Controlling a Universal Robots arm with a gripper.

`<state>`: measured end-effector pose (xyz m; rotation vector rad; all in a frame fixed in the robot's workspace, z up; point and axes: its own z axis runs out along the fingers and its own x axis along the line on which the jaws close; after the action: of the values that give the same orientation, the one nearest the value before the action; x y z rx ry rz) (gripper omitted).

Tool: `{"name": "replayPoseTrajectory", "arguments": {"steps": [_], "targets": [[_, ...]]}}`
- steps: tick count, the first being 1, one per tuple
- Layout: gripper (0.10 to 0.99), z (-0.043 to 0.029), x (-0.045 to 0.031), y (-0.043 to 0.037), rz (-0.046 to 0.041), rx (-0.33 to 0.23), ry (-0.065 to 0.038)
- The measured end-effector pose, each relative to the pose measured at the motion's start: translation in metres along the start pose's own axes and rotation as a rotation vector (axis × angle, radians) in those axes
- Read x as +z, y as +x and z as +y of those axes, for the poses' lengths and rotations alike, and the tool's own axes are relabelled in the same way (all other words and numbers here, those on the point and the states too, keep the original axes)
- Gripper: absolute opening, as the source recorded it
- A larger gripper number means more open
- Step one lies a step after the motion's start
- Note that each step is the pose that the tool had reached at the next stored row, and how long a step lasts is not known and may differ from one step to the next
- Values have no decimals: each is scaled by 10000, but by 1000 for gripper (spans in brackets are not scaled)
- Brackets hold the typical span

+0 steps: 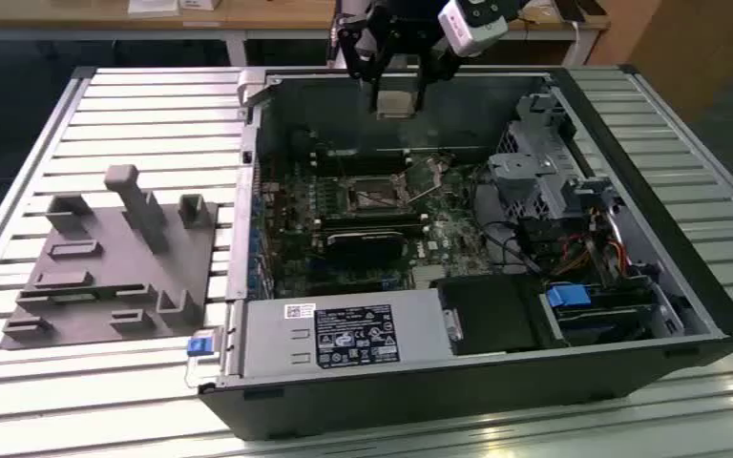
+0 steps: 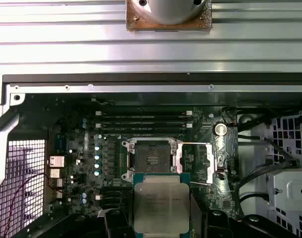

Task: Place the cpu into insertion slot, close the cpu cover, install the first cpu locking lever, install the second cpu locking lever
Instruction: 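Place the cpu into insertion slot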

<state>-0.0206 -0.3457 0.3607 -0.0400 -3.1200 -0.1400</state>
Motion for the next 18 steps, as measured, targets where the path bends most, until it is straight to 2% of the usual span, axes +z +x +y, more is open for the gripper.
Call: {"name": "replayPoseTrajectory", "arguments": {"steps": [18], "targets": [[541,0,0,0,-12,142,-3]]}}
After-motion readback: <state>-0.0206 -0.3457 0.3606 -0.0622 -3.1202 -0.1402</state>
